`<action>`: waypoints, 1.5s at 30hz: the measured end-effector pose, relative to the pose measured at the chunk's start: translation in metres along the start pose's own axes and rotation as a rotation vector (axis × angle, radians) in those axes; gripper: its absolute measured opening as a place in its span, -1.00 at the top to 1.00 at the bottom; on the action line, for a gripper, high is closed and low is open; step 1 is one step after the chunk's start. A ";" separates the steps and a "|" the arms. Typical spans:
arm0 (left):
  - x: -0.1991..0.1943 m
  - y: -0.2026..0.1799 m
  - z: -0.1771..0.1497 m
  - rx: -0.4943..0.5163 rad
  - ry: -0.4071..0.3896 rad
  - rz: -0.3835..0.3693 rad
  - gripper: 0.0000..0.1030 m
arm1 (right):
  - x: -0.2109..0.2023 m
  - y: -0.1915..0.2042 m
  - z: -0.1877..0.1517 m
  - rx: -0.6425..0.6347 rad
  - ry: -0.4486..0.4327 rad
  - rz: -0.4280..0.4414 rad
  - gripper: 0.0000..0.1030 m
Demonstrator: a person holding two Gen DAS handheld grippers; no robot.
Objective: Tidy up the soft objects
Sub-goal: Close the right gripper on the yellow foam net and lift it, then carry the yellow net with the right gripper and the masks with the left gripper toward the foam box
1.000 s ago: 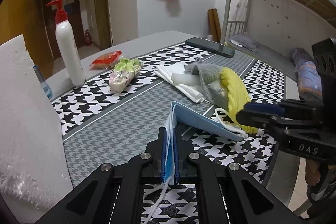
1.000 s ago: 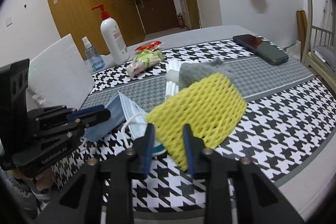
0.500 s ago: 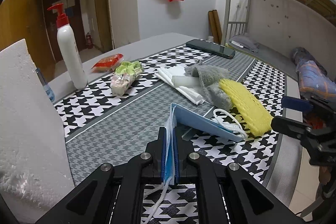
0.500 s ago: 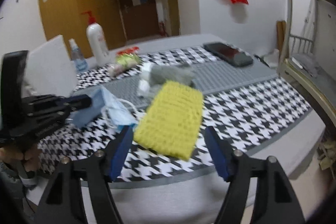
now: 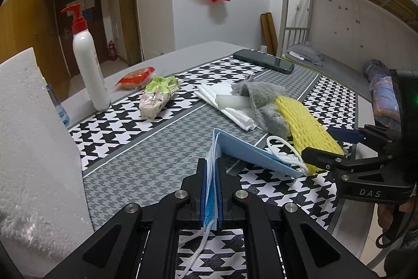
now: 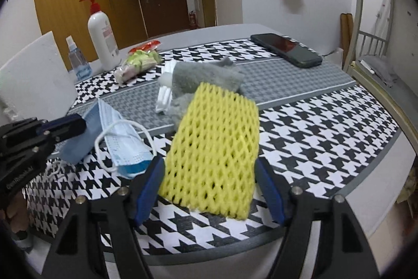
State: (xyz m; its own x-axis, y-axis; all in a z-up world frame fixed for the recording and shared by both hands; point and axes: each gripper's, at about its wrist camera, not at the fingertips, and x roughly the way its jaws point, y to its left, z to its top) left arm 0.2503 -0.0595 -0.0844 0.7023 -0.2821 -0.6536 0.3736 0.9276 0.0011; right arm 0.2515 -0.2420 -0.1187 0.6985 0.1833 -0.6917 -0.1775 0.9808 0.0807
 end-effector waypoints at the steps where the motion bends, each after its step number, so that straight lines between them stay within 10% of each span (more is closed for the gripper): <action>1: 0.000 -0.001 0.000 -0.001 -0.001 0.001 0.86 | 0.000 0.000 -0.001 -0.002 0.002 0.002 -0.22; 9: -0.004 -0.002 0.001 0.005 -0.023 0.012 0.86 | -0.011 0.003 -0.008 -0.010 -0.011 0.084 0.51; 27: -0.032 -0.008 0.008 0.047 -0.116 -0.073 0.87 | -0.070 -0.003 -0.010 0.030 -0.153 0.107 0.51; 30: -0.021 -0.009 0.009 0.055 -0.063 -0.058 0.68 | -0.072 -0.007 -0.013 0.036 -0.156 0.110 0.51; 34: -0.016 -0.010 0.005 0.069 -0.042 -0.035 -0.10 | -0.073 -0.011 -0.018 0.042 -0.156 0.128 0.50; 45: 0.026 -0.007 0.009 0.096 0.113 0.021 -0.09 | -0.066 -0.015 -0.020 0.043 -0.163 0.187 0.50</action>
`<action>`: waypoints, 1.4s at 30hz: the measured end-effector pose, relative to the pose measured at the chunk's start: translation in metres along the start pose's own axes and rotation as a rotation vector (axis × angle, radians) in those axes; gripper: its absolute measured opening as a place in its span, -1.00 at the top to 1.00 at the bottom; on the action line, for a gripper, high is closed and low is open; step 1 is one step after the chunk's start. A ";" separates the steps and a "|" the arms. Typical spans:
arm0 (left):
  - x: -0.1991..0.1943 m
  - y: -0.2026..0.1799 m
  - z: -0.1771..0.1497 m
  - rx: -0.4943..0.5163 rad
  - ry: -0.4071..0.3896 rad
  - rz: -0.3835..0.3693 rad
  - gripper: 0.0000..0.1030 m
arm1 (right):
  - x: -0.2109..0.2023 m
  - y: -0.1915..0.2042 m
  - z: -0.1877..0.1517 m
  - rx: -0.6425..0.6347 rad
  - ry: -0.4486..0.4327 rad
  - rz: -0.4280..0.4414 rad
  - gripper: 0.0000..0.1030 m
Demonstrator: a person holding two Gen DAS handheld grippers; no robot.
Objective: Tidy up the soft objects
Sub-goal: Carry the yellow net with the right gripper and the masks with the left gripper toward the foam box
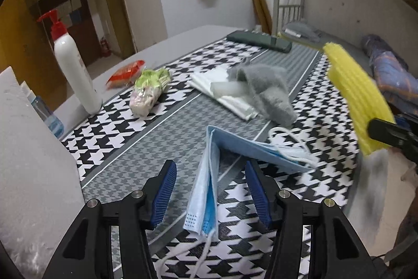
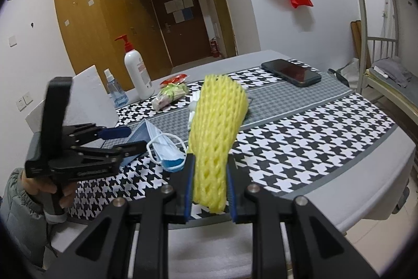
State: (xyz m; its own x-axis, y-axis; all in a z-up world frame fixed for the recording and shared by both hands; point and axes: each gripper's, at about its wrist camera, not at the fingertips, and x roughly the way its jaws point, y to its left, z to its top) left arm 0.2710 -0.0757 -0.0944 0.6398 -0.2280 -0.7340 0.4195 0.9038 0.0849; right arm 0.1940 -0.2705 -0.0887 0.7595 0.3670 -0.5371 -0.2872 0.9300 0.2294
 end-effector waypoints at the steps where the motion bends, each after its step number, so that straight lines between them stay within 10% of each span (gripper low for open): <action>1: 0.003 0.000 0.001 -0.002 0.006 0.000 -0.05 | 0.001 0.000 0.000 -0.003 0.003 0.002 0.50; 10: 0.012 -0.001 0.002 -0.014 0.019 0.011 0.88 | 0.002 -0.005 -0.003 0.002 0.001 0.003 0.50; 42: -0.163 0.004 -0.038 -0.160 -0.364 0.096 0.88 | -0.056 0.056 0.012 -0.110 -0.119 0.020 0.50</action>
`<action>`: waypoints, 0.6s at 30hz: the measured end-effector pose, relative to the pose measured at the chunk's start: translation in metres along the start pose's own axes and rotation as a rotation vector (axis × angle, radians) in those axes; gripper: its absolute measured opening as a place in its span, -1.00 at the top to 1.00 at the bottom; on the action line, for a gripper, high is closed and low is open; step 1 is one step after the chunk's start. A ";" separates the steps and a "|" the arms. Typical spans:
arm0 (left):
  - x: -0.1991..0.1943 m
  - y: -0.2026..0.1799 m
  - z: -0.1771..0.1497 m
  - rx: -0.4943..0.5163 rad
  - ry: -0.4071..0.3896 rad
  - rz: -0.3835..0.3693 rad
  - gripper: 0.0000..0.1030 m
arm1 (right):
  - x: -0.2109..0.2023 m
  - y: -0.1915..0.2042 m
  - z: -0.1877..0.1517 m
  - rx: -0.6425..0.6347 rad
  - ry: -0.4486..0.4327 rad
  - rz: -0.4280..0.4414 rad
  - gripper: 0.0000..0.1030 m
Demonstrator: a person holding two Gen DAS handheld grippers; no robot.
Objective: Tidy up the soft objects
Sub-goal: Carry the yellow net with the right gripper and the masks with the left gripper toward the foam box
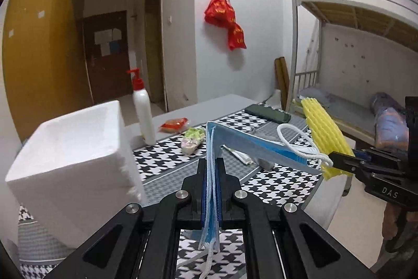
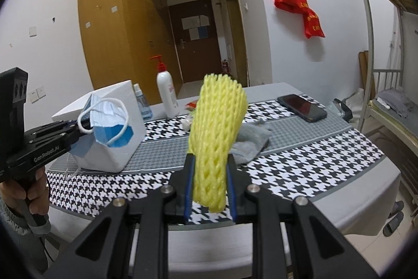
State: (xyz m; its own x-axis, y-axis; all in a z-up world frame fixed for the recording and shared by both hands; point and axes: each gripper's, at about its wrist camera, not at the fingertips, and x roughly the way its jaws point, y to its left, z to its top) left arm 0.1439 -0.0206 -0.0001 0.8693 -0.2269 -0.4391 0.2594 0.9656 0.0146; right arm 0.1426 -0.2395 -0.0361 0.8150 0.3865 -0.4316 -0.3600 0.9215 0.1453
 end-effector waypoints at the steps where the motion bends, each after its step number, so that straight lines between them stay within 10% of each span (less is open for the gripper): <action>1: -0.005 0.001 0.000 -0.004 -0.007 0.007 0.88 | -0.001 0.003 0.001 -0.004 -0.004 0.004 0.50; 18: -0.071 0.037 0.004 -0.091 -0.118 0.148 0.88 | -0.006 0.043 0.029 -0.081 -0.061 0.092 0.50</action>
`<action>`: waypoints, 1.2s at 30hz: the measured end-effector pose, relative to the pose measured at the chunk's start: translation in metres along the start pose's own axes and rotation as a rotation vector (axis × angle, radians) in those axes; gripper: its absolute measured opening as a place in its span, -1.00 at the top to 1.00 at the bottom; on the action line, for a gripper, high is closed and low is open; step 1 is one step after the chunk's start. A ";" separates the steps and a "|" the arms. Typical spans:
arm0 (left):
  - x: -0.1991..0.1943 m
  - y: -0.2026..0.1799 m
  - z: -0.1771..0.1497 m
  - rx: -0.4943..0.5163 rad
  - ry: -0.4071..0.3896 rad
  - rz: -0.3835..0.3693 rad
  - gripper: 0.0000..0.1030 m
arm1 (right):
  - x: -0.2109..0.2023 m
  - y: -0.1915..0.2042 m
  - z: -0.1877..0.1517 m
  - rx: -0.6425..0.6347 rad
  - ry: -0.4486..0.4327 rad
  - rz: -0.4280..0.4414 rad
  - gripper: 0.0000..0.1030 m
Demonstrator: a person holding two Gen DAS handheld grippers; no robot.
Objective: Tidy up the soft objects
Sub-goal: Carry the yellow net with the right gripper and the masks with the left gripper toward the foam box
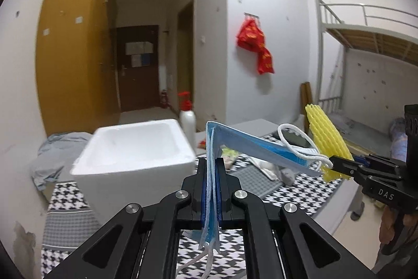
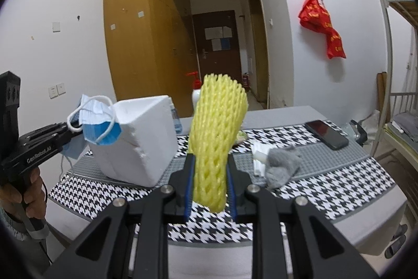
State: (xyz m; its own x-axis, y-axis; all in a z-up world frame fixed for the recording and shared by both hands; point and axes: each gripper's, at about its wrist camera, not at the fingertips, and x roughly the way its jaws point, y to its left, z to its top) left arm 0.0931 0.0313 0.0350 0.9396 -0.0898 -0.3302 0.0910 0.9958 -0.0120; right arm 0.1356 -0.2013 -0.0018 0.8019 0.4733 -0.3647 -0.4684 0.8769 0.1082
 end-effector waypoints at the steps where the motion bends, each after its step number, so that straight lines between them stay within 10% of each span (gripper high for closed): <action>1: -0.004 0.004 0.002 -0.009 -0.007 0.013 0.88 | 0.003 0.003 0.005 -0.004 -0.002 0.007 0.50; 36: -0.032 0.088 0.013 -0.088 -0.071 0.234 0.88 | 0.066 0.099 0.053 -0.132 0.000 0.211 0.50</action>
State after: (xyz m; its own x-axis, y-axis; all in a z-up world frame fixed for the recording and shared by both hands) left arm 0.0758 0.1215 0.0568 0.9528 0.1449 -0.2669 -0.1575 0.9872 -0.0263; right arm 0.1615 -0.0786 0.0341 0.6814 0.6447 -0.3466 -0.6699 0.7401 0.0597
